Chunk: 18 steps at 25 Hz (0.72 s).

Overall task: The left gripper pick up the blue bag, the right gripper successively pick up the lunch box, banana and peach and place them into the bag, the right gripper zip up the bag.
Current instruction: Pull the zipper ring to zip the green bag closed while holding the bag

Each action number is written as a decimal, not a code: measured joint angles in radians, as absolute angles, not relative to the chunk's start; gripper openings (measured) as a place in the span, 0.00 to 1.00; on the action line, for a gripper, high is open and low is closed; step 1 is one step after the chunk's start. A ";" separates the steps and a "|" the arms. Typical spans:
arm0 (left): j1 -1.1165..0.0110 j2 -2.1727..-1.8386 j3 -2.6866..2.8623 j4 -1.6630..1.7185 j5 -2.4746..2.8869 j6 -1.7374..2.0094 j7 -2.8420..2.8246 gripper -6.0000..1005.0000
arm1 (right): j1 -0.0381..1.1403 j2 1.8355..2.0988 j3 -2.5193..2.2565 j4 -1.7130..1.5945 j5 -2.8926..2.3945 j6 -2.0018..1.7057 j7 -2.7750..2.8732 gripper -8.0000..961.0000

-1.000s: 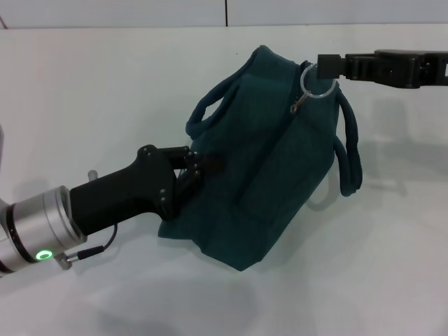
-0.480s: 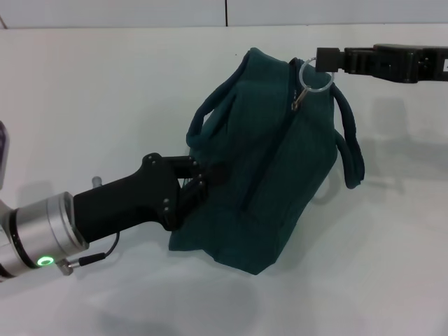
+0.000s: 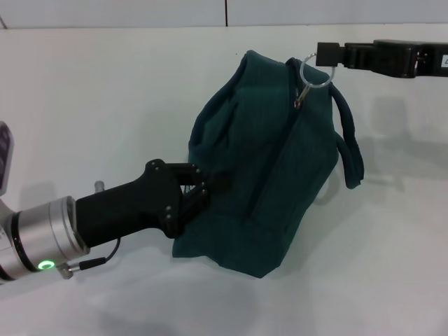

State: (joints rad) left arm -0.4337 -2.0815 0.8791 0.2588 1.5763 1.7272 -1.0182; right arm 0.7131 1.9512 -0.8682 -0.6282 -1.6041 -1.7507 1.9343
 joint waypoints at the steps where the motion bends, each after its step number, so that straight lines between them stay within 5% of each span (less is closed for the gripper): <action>1: -0.434 -2.081 0.879 0.259 1.578 1.727 -1.018 0.11 | 0.713 1.951 -0.868 -0.629 -1.604 -1.749 1.934 0.03; 18: -0.424 -2.080 0.879 0.264 1.589 1.734 -1.015 0.13 | 0.710 1.946 -0.871 -0.630 -1.612 -1.714 1.934 0.02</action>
State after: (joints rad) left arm -0.4242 -2.0798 0.8785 0.2640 1.5893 1.7338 -1.0151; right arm 0.7097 1.9461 -0.8709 -0.6300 -1.6118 -1.7138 1.9342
